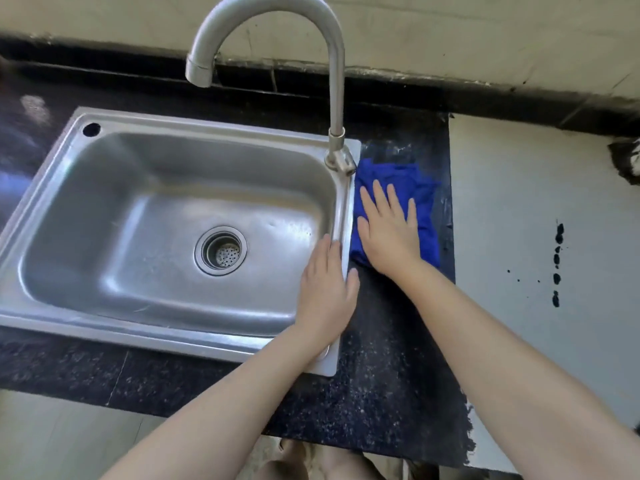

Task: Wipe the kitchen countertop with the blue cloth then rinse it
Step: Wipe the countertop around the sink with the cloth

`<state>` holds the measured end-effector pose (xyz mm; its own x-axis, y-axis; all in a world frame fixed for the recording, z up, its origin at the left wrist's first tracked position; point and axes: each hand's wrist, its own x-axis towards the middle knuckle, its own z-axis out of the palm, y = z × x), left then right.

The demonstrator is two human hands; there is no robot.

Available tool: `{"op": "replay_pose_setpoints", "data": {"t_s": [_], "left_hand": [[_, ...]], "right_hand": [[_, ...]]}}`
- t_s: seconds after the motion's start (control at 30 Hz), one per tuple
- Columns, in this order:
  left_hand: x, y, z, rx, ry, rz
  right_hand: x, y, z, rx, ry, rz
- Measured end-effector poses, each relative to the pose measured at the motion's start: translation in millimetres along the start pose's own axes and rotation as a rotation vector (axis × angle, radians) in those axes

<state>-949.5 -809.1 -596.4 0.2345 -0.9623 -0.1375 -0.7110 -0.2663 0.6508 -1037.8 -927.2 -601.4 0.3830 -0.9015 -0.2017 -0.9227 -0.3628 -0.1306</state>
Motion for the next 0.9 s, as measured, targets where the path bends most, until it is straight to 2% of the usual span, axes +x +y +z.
{"op": "replay_pose_setpoints", "data": {"t_s": [0.1,0.2,0.37,0.43,0.5,0.6,0.67,0.73,0.83,0.9], "left_hand": [[36.7,22.2,8.0,-0.273,0.079,-0.215],[48.6,28.3,15.2,-0.308,0.127,-0.277],[50.5,24.6,21.3,-0.212,0.194,-0.258],[50.4,25.6,24.0,-0.097,0.179,-0.248],[51.7,26.8,26.2,-0.042,0.15,-0.26],[53.6,28.6,25.8,-0.036,0.116,-0.275],[53.2,29.9,25.8,-0.037,0.107,-0.281],[52.8,30.2,24.5,-0.018,0.107,-0.273],[52.3,28.5,24.8,-0.011,0.1,-0.27],[54.7,27.5,25.8,-0.003,0.106,-0.268]], "right_hand": [[-78.4,7.3,15.4,0.016,0.083,-0.073],[-94.0,14.5,20.0,0.008,0.063,-0.079],[25.7,8.9,-7.7,-0.015,0.076,-0.06],[85.0,11.9,-20.5,0.004,0.065,-0.013],[130.1,17.6,-32.1,0.007,0.053,-0.049],[158.0,25.4,-40.1,0.01,-0.004,-0.168],[154.4,34.7,-40.3,-0.004,-0.023,-0.18],[143.0,54.5,-39.2,-0.009,0.008,-0.114],[127.6,93.2,-40.6,-0.013,0.06,0.087],[120.5,96.1,-41.3,-0.007,0.089,0.155]]}}
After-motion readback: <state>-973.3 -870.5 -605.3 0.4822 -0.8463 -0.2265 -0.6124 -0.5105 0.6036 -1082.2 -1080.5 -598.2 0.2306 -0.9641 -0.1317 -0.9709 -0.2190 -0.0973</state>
